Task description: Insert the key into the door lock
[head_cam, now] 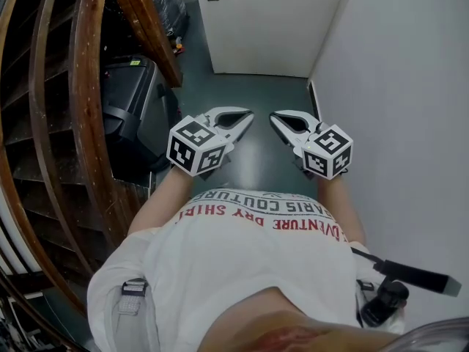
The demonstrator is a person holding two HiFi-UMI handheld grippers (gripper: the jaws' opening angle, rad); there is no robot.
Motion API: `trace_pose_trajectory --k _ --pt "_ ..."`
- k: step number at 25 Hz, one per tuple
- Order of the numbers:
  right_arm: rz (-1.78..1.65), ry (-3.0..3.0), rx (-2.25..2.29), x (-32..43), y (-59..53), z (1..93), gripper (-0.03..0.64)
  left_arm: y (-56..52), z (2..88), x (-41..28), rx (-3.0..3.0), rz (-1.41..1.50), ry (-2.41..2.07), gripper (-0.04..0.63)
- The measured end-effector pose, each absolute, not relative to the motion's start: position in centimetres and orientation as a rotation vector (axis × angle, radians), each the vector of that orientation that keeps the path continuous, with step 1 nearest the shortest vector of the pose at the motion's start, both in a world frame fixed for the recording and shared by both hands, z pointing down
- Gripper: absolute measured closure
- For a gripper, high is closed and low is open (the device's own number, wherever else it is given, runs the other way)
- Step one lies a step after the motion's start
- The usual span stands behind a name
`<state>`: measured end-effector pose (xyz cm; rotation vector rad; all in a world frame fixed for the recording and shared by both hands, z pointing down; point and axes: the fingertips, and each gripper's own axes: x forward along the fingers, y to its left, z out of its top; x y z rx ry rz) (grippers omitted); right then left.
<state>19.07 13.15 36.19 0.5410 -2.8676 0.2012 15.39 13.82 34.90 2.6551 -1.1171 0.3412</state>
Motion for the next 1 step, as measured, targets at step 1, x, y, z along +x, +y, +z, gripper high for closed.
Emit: trace_pose_trajectory --k 1 --pt "0.201 -2.869 0.542 19.02 13.23 36.21 0.615 13.92 34.96 15.29 2.654 0.340 -1.119 0.594"
